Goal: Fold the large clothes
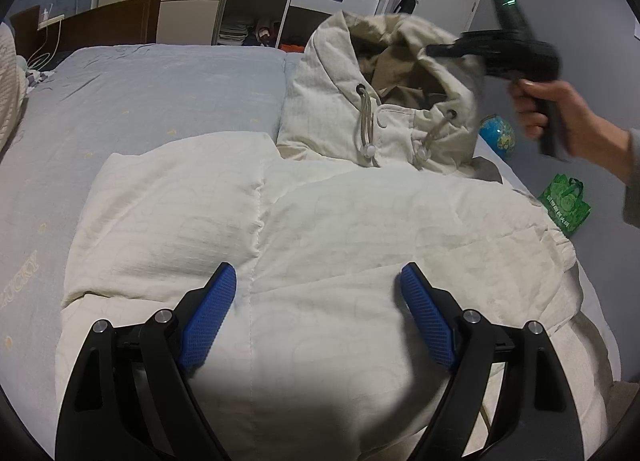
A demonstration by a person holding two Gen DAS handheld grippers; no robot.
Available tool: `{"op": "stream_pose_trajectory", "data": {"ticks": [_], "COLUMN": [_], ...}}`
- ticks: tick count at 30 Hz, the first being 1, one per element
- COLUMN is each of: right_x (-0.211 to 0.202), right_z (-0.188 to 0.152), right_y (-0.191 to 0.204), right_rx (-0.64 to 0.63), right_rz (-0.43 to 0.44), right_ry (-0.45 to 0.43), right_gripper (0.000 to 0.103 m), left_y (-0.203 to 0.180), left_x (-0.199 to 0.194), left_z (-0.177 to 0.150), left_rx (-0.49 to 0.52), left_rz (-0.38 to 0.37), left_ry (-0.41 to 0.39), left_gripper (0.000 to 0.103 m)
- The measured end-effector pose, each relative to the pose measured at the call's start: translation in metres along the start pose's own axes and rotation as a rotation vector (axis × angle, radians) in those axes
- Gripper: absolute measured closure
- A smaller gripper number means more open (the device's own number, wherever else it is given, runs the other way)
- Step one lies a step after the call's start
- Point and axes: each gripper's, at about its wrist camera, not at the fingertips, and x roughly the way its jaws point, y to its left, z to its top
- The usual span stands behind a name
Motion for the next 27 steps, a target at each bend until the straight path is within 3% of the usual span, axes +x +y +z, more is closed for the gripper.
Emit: {"op": "stream_pose_trajectory", "data": {"ticks": [6, 13, 17, 24, 27], "right_x": [-0.062, -0.106, -0.12, -0.135, -0.138], "right_z": [-0.037, -0.11, -0.148, -0.182, -0.193], "right_y": [0.065, 0.101, 0.117, 0.121, 0.123], "right_rx": [-0.176, -0.214, -0.245, -0.281, -0.318], "right_rz": [-0.012, 0.006, -0.013, -0.041, -0.066], "right_ry": [-0.06, -0.07, -0.064, -0.064, -0.068], "right_gripper": [0.089, 0.089, 0.089, 0.089, 0.089], "left_y": [0.007, 0.004, -0.004, -0.061, -0.073], "left_x": [-0.009, -0.065, -0.089, -0.123, -0.137], "left_z": [0.003, 0.02, 0.042, 0.098, 0.11], "left_rx": [-0.05, -0.02, -0.025, 0.256, 0.298], "left_rz": [-0.019, 0.041, 0.002, -0.085, -0.148], "left_ry": [-0.027, -0.163, -0.196, -0.232, -0.231], "left_gripper": [0.025, 0.025, 0.025, 0.02, 0.018]}}
